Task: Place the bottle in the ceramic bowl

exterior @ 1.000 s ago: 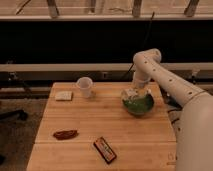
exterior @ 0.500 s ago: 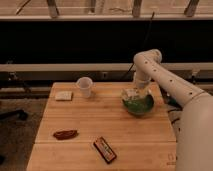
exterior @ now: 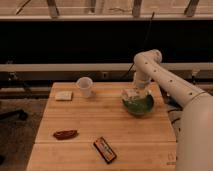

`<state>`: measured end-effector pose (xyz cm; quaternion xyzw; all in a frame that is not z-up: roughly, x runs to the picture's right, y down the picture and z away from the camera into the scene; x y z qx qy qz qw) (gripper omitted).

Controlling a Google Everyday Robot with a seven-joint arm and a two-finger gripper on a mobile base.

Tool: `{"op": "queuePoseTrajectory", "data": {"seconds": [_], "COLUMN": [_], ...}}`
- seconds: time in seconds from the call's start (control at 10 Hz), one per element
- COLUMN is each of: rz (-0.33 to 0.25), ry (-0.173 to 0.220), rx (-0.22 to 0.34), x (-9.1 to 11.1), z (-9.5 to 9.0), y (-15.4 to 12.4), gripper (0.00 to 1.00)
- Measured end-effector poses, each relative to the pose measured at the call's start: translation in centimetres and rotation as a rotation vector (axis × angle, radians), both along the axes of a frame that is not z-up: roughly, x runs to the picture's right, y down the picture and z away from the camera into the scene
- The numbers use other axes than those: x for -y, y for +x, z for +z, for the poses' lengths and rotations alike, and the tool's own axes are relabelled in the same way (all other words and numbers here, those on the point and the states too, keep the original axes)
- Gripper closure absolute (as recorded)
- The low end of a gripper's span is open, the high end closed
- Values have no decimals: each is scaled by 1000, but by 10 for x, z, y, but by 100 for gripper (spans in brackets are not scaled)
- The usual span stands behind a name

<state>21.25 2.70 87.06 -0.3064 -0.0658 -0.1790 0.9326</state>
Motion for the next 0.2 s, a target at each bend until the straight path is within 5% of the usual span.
{"op": "queuePoseTrajectory", "data": {"seconds": [0.2], "rz": [-1], "ry": [0], "rx": [1], "x": [0], "z": [1], "y": [0], "gripper": [67]}}
